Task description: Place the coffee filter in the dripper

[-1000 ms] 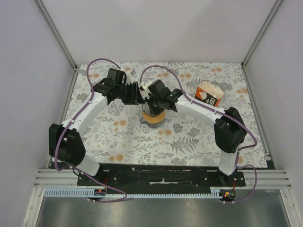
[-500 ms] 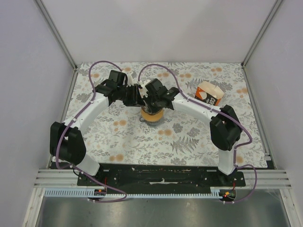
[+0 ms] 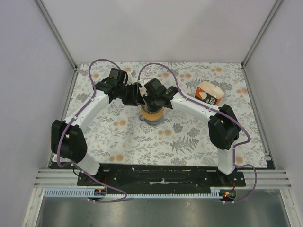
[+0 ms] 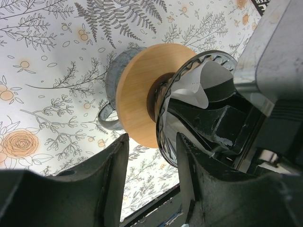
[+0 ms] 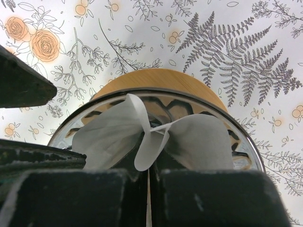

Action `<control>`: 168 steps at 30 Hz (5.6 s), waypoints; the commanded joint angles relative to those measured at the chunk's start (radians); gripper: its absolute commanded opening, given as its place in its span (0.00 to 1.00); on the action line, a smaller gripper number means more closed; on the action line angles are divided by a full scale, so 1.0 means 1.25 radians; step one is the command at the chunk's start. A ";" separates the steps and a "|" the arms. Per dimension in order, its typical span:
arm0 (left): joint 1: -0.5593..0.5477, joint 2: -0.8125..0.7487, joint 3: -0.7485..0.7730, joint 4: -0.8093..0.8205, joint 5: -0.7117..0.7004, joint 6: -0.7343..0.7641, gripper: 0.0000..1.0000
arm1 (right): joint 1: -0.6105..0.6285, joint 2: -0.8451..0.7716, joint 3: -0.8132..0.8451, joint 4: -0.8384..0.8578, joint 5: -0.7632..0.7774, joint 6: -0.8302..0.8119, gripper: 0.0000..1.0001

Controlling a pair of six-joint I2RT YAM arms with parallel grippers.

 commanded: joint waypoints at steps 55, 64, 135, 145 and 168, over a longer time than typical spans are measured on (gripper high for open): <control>-0.011 -0.023 0.016 0.046 0.029 0.040 0.23 | -0.064 -0.310 -0.108 0.045 0.007 -0.074 0.01; -0.009 -0.033 0.042 0.024 0.020 0.063 0.34 | -0.064 -0.316 -0.111 0.047 0.003 -0.076 0.02; 0.248 -0.129 -0.396 0.446 -0.218 0.301 0.55 | 0.178 -0.518 -0.760 0.242 -0.118 -0.994 0.79; 0.262 -0.092 -0.408 0.458 -0.342 0.328 0.54 | 0.031 -0.659 -0.821 0.276 -0.016 -0.784 0.98; 0.324 -0.100 -0.449 0.508 -0.312 0.317 0.56 | -0.416 -0.969 -1.070 0.680 0.080 -0.220 0.98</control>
